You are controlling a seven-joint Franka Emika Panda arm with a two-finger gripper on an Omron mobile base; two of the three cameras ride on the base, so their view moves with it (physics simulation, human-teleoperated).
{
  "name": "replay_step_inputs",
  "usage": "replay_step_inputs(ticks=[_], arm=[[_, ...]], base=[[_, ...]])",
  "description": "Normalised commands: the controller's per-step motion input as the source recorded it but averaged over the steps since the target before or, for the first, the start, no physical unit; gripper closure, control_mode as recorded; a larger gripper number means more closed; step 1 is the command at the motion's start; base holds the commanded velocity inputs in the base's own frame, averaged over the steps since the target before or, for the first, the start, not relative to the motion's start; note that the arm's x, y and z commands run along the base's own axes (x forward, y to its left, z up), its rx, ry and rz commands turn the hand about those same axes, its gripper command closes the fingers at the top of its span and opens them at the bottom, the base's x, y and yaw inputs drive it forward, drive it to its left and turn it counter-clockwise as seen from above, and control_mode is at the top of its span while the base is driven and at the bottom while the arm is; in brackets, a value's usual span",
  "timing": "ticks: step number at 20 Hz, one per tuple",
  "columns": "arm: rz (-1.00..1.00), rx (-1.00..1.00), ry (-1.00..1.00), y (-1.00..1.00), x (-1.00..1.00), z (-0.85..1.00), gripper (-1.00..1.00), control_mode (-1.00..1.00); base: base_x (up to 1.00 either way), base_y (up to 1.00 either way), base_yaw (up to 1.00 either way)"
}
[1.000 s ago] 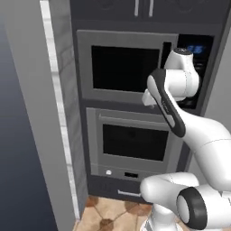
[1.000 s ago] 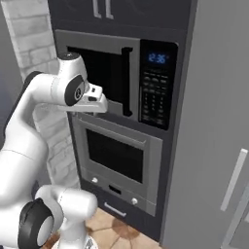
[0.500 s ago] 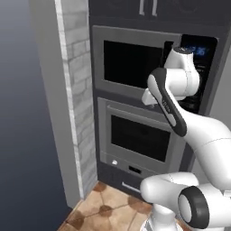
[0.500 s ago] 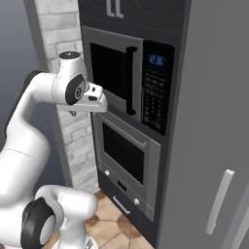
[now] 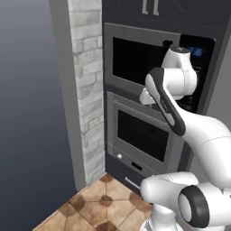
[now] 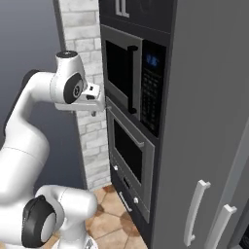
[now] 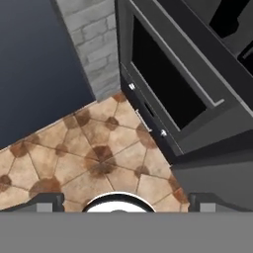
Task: Take the baked cake out of the oven and place it on the plate for cooling. Then close the oven door.
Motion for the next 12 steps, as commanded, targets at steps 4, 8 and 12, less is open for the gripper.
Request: replay_step_inputs(ticks=[4, 8, 12], arm=[[0.0, 0.0, 0.0, 0.0, 0.0, 0.0, -1.0, 1.0], [0.19, 0.0, 0.04, -0.44, 0.06, -0.07, -1.0, -1.0], [0.19, 0.0, 0.06, -0.57, 0.28, -0.07, -1.0, -1.0]], base=[[-0.14, -0.52, 0.29], [0.0, -0.11, 0.07], [0.0, 0.0, 0.0]])
